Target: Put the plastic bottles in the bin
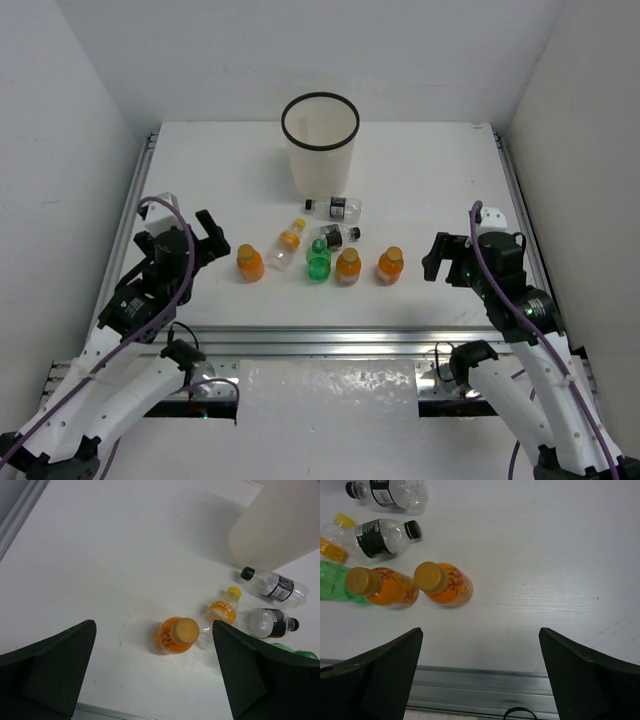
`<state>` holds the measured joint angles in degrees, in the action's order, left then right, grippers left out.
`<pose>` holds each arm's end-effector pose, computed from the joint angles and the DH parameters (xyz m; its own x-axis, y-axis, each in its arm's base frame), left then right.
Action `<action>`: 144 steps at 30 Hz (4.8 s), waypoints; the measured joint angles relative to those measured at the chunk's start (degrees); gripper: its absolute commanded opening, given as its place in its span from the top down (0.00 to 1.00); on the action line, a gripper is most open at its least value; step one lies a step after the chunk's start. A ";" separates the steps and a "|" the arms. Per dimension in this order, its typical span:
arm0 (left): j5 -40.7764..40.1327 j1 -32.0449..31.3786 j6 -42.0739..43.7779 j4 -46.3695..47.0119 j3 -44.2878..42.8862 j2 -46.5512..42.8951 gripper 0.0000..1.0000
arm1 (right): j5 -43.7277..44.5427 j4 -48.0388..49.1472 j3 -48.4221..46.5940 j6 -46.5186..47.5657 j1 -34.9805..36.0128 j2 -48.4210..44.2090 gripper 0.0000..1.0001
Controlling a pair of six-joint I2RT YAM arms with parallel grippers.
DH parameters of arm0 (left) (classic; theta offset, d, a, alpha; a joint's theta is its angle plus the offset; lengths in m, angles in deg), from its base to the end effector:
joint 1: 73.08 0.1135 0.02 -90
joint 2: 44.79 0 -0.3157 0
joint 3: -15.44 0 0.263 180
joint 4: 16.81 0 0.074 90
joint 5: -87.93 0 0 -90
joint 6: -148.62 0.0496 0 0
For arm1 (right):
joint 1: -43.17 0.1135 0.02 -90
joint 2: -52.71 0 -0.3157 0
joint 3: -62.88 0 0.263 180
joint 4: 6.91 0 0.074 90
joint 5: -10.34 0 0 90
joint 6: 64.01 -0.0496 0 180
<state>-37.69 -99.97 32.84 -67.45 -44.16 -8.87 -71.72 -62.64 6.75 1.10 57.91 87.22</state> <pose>0.1086 -0.0227 0.3525 -0.3226 -0.2328 -0.9174 -0.2617 0.9534 -0.1499 0.1045 0.0204 0.3202 -0.5515 0.2859 -0.7837 0.1000 0.9553 0.2782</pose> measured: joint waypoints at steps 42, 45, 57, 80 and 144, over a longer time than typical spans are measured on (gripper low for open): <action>10.25 -0.20 -12.68 -7.30 -10.64 29.20 1.00 | -24.52 10.23 1.53 -0.48 0.00 6.40 0.01; 11.89 -0.20 -8.20 -7.26 -21.20 27.21 1.00 | -26.56 12.74 1.53 -0.92 -0.02 8.17 0.01; 16.24 0.35 3.15 3.34 -69.29 60.11 1.00 | -17.03 12.81 3.34 -3.04 -0.02 10.19 0.01; 28.87 5.55 3.19 2.40 -63.12 59.54 0.07 | -12.15 15.98 4.55 -1.20 5.35 28.83 0.12; 28.63 5.31 6.29 8.15 -1.03 13.33 0.00 | -11.82 21.31 -21.97 10.14 10.62 32.83 0.01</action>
<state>-9.06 -94.66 39.14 -59.30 -45.19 4.46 -83.54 -41.33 -15.21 11.24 68.54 120.04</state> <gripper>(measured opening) 0.995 0.986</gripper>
